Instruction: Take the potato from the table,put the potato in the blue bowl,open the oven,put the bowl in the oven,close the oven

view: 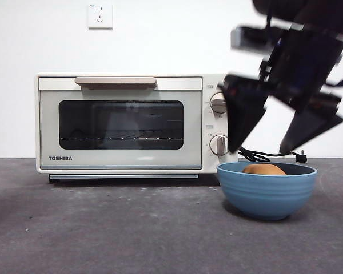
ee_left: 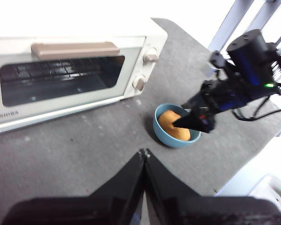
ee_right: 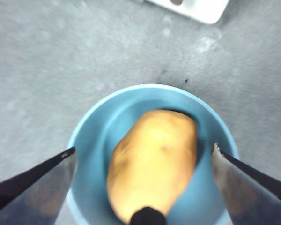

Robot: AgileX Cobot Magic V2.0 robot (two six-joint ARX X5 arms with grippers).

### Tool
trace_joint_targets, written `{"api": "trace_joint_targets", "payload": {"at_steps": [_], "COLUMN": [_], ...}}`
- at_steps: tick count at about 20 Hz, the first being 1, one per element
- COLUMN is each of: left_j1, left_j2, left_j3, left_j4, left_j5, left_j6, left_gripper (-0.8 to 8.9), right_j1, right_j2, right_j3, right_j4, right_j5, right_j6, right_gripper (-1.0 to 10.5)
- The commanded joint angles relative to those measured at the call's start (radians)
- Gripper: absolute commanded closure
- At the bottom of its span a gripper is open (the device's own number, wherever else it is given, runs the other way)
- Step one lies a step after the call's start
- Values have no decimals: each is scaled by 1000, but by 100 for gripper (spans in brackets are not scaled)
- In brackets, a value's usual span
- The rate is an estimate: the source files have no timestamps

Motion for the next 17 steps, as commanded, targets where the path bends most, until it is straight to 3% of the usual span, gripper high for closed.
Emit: {"api": "trace_joint_targets", "payload": {"at_steps": [1,7,12,17], "left_j1": [-3,-46,-134,-211], "left_j2": [44,287,533,738], "left_j3": [-2,0,29,124], "left_j4": [73,393,624,742], "left_j5": [6,-3,-129,-243], "left_j6": [-13,-45,-44,-5], "left_gripper": [821,821,821,821], "right_j1": [1,1,1,1], "right_j2": [-97,-398,-551,-607], "right_j3": [-9,-9,-9,-9], "right_j4": [-29,-166,-283,-343], "right_j5": [-1,-1,0,-1], "right_j6": [7,8,33,53], "right_gripper": [473,474,474,474]}}
